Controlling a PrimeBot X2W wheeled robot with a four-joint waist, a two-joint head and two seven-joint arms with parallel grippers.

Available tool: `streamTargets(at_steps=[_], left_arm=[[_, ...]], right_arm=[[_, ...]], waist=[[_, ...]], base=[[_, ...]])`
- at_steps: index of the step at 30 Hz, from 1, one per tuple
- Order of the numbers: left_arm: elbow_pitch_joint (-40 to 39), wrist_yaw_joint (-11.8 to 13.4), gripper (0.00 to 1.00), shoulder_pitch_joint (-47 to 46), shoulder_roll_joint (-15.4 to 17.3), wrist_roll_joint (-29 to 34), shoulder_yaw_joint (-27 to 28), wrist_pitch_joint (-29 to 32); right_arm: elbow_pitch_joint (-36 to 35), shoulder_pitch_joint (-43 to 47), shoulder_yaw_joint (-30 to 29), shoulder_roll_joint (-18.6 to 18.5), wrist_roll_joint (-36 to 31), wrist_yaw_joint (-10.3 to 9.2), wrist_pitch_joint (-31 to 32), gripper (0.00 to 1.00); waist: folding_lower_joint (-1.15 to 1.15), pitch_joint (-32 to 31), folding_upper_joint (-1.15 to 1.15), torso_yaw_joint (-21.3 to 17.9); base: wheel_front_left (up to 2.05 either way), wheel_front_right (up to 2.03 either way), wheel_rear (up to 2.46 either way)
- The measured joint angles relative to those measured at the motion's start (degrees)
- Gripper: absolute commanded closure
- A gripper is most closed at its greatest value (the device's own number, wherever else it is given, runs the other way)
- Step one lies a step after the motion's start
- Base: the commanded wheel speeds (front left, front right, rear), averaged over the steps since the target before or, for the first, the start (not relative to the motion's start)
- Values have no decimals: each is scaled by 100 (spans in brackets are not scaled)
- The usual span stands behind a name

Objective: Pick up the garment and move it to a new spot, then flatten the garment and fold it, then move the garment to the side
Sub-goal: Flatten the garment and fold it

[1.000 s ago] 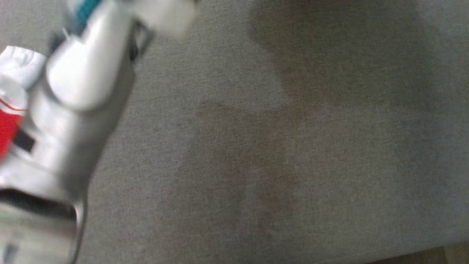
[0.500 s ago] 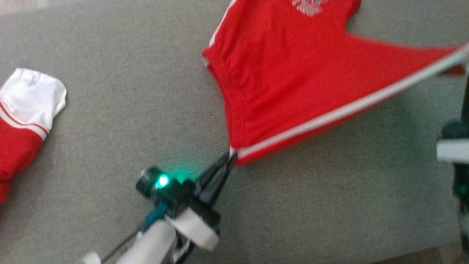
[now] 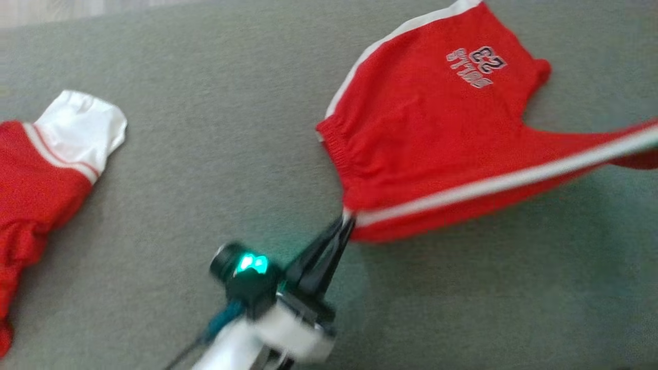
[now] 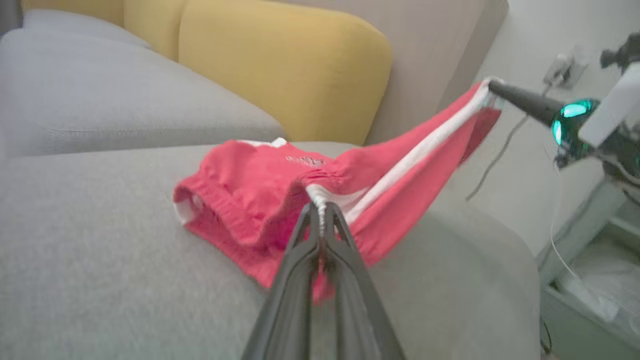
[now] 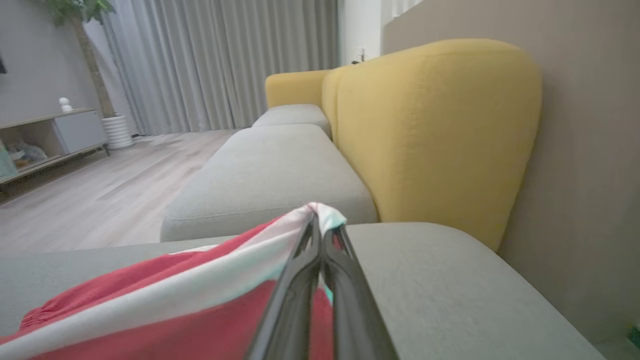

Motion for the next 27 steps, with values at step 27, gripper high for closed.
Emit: streamTargets(at_steps=[27], left_arm=[[2543,759,100,-3893,-773,-2115,-1392,-41]], right_arm=[[4731,-4973,3156,-1437,-5,0,341,100]], waist=[[1,1036,0,1099]], base=[[0,0,0]])
